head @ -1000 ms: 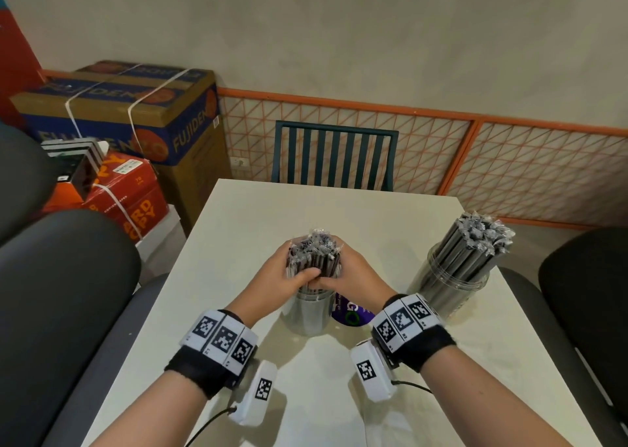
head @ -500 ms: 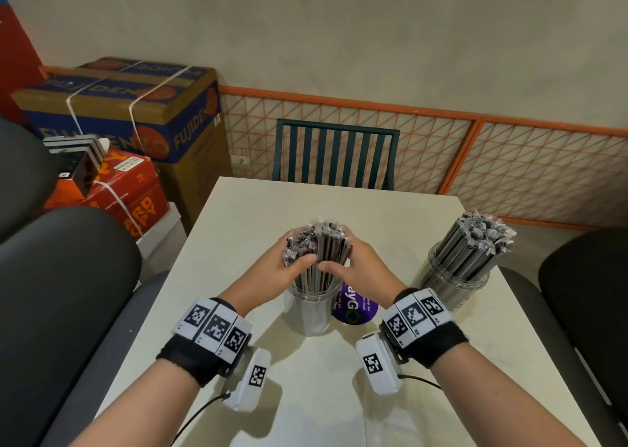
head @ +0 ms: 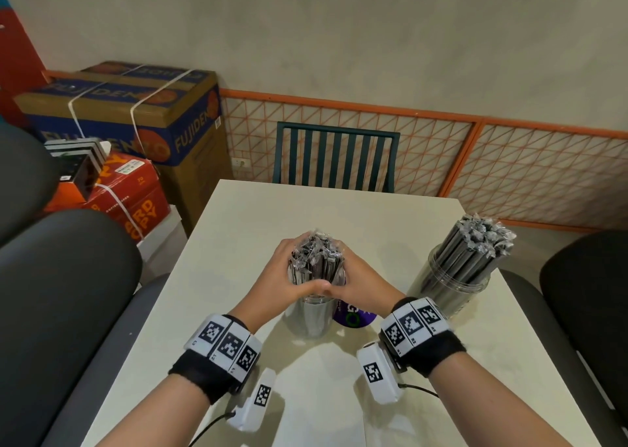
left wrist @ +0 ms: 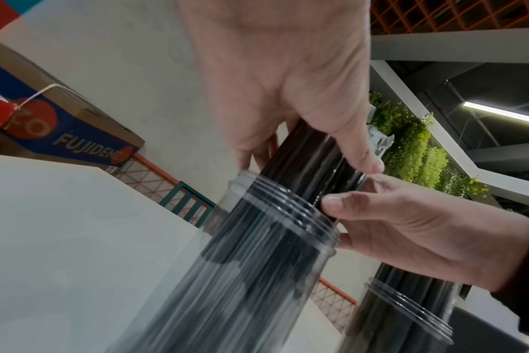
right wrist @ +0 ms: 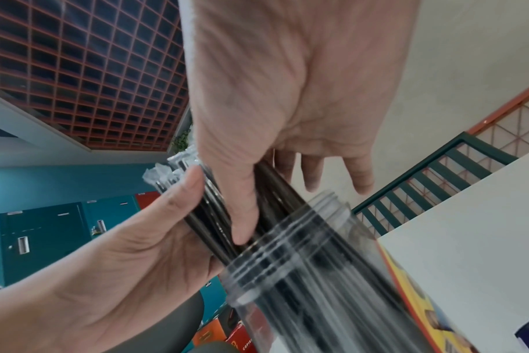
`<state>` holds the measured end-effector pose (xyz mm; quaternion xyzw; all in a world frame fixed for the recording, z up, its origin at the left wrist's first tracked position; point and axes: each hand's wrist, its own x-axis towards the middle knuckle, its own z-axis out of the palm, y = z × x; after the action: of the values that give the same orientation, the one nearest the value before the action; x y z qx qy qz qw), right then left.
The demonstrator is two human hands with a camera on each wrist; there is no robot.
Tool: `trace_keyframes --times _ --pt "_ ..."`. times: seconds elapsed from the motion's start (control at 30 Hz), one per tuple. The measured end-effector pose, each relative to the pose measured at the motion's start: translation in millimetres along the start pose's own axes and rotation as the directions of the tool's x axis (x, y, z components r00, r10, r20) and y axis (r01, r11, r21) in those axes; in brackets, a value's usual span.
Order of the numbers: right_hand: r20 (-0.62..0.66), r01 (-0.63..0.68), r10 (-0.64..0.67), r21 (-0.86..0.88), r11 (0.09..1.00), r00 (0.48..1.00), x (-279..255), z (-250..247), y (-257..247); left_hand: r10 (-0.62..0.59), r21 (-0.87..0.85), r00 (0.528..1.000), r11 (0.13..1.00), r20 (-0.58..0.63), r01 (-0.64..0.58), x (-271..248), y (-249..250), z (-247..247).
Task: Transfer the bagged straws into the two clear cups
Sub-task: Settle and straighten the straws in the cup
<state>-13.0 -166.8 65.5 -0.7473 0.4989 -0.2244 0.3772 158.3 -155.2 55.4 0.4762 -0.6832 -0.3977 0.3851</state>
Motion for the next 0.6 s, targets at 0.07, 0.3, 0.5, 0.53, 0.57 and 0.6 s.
trace_keyframes --times 0.07,0.3,0.5,0.53,0.57,0.6 --pt "0.006 -0.011 0.010 0.006 1.000 1.000 0.7 -1.0 0.7 0.003 -0.001 1.000 1.000 -0.014 -0.003 6.2 1.4 -3.4" --pt "-0.080 0.010 0.000 0.133 0.991 0.997 2.3 10.6 -2.2 -0.005 -0.055 0.991 0.999 -0.131 -0.002 10.4 8.9 4.2" --pt "-0.034 -0.020 0.024 0.136 0.991 0.999 -9.0 10.6 5.7 -0.039 -0.066 0.998 0.997 -0.040 0.036 -2.2 -1.9 5.5" --pt "-0.040 -0.023 0.029 0.131 0.991 0.999 -9.3 8.5 6.0 -0.042 -0.060 0.998 0.997 -0.036 0.040 -3.0 -2.3 3.1" --pt "-0.045 -0.024 0.030 0.126 0.992 0.999 -9.1 6.7 6.1 -0.040 -0.052 0.999 0.998 -0.033 0.038 -3.0 -1.4 1.0" --pt "-0.046 -0.025 0.030 0.116 0.993 0.998 -8.6 5.0 5.6 -0.035 -0.042 0.999 0.999 -0.029 0.033 -2.8 -0.4 -0.7"
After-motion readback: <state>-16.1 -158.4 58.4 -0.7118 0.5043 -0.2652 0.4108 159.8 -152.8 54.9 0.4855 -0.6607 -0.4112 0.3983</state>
